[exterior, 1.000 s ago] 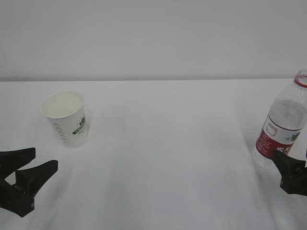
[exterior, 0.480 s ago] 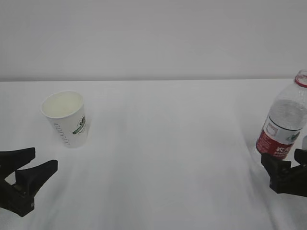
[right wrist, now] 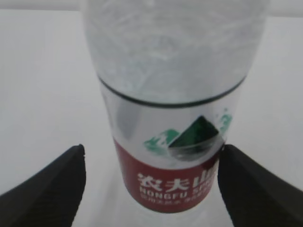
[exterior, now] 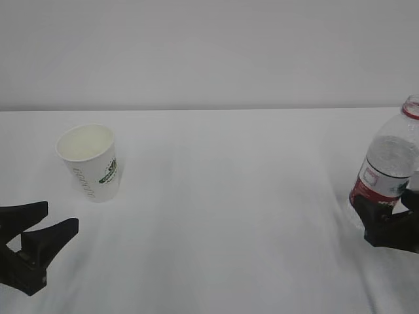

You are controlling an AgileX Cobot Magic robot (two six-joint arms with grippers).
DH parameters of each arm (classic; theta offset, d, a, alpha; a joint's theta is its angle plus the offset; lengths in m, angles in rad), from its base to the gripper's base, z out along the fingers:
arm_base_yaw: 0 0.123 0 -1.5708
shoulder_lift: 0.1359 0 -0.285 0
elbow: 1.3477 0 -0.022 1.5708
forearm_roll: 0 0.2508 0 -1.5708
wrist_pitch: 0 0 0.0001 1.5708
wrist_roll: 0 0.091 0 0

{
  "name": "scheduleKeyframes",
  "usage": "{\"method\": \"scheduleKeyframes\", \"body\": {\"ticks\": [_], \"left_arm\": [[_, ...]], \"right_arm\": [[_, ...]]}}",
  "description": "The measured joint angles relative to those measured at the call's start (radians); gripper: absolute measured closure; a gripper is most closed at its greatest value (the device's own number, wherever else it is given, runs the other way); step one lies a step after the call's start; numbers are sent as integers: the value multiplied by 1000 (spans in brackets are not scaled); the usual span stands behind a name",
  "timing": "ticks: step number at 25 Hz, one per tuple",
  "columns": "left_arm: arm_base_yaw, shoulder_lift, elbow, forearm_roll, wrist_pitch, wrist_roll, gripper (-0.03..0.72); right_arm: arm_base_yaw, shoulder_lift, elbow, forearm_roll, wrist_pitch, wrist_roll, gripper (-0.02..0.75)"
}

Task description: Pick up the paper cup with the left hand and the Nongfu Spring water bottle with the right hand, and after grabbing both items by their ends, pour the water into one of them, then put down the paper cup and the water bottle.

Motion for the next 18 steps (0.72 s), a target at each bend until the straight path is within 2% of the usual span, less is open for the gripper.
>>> {"method": "scheduleKeyframes", "body": {"ticks": [5, 18], "left_arm": [[0, 0, 0, 0, 0, 0, 227], [-1, 0, 0, 9, 0, 0, 228]], "right_arm": [[0, 26, -38, 41, -2, 0, 76], [0, 99, -111, 44, -2, 0, 76]]}}
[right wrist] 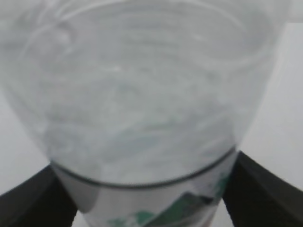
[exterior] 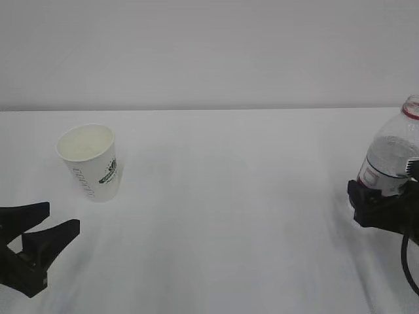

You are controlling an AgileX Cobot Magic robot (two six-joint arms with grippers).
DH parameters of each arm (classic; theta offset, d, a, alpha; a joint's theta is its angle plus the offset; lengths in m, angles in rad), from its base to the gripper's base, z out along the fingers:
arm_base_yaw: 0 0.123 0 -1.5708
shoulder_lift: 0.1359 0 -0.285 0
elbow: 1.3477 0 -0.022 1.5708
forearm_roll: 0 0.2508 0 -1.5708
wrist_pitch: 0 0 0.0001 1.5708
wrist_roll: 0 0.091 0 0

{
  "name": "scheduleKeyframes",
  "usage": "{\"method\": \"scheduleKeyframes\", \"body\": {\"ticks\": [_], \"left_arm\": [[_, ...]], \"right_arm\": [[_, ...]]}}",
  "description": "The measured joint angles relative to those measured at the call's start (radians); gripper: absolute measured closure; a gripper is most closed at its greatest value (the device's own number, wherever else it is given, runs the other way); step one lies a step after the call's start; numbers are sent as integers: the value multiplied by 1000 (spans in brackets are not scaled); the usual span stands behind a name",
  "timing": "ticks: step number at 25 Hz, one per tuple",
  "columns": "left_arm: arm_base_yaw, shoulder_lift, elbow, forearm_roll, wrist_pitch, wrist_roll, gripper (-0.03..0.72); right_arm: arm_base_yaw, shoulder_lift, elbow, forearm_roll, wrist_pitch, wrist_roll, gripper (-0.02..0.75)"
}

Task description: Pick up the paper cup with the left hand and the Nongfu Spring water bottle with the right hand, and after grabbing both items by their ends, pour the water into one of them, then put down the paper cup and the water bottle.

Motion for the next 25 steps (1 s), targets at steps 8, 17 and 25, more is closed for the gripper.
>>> {"method": "scheduleKeyframes", "body": {"ticks": [8, 17, 25], "left_arm": [[0, 0, 0, 2, 0, -2, 228], [0, 0, 0, 2, 0, -2, 228], [0, 0, 0, 2, 0, -2, 228]], "right_arm": [[0, 13, -40, 0, 0, 0, 76], [0, 30, -50, 0, 0, 0, 99], [0, 30, -50, 0, 0, 0, 228]]}}
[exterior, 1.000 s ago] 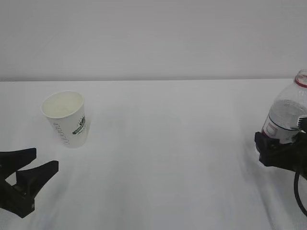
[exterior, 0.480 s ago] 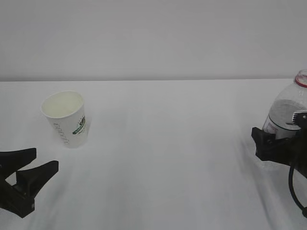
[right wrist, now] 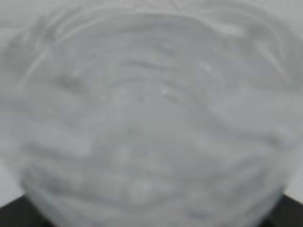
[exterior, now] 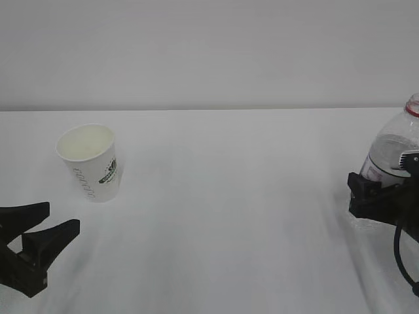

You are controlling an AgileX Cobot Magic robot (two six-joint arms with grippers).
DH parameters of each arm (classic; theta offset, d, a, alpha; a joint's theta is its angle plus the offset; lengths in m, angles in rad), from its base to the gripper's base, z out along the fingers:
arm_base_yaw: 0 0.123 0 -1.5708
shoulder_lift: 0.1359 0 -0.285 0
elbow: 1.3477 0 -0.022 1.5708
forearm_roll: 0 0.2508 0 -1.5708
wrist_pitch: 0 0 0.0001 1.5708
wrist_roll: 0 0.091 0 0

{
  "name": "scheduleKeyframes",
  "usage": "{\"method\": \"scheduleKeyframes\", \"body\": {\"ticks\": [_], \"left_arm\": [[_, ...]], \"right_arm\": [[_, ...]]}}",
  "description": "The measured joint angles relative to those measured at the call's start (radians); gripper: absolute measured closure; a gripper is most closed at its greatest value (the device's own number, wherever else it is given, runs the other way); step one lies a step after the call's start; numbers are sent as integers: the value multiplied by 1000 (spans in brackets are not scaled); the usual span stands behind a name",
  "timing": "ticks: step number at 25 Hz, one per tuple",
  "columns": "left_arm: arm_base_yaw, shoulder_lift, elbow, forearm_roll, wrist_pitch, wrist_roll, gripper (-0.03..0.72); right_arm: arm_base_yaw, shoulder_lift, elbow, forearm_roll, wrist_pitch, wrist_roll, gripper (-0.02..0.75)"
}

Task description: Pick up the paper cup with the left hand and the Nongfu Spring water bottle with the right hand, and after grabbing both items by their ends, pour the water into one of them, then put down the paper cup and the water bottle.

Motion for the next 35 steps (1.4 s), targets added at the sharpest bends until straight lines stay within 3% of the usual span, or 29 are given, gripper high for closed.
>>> {"method": "scheduleKeyframes", "body": {"ticks": [35], "left_arm": [[0, 0, 0, 0, 0, 0, 228]], "right_arm": [[0, 2, 0, 0, -8, -2, 316]]}}
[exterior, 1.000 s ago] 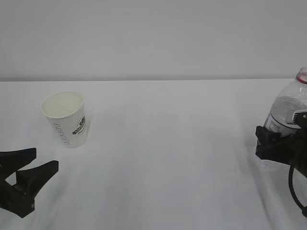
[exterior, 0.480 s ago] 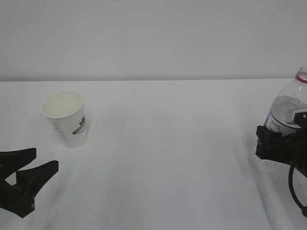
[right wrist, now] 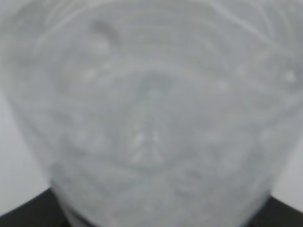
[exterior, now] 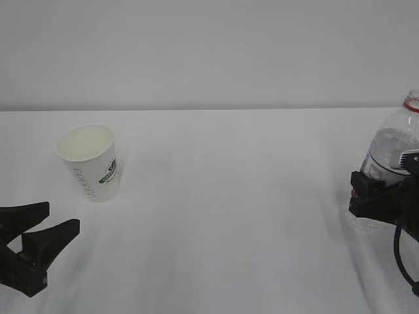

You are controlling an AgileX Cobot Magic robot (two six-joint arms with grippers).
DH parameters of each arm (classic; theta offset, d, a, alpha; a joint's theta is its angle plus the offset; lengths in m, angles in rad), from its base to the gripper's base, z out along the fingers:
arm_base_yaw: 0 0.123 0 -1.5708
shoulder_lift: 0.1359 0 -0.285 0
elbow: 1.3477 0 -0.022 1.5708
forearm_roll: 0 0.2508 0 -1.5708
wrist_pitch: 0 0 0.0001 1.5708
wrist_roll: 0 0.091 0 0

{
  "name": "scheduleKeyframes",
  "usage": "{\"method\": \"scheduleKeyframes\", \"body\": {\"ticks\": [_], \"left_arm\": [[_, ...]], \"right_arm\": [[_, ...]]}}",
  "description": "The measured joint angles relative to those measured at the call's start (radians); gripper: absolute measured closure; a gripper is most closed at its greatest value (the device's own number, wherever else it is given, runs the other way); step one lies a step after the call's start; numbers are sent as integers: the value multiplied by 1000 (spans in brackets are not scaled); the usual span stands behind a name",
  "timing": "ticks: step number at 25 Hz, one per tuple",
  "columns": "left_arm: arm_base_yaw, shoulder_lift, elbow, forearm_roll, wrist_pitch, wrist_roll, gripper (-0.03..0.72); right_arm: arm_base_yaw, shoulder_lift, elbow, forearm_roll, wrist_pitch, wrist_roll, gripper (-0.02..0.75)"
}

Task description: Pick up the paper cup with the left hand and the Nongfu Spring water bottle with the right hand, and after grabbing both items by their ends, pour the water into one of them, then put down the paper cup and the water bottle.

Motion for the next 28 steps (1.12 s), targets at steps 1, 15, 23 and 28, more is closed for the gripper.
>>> {"method": "scheduleKeyframes", "body": {"ticks": [1, 15, 23, 28], "left_arm": [[0, 0, 0, 0, 0, 0, 228], [0, 0, 0, 24, 0, 0, 228], [0, 0, 0, 31, 0, 0, 228], [0, 0, 0, 15, 0, 0, 228]], "right_arm": [[0, 0, 0, 0, 0, 0, 316], [0, -37, 17, -11, 31, -6, 318], [0, -151, 80, -1, 57, -6, 321], [0, -216, 147, 8, 60, -6, 322]]}}
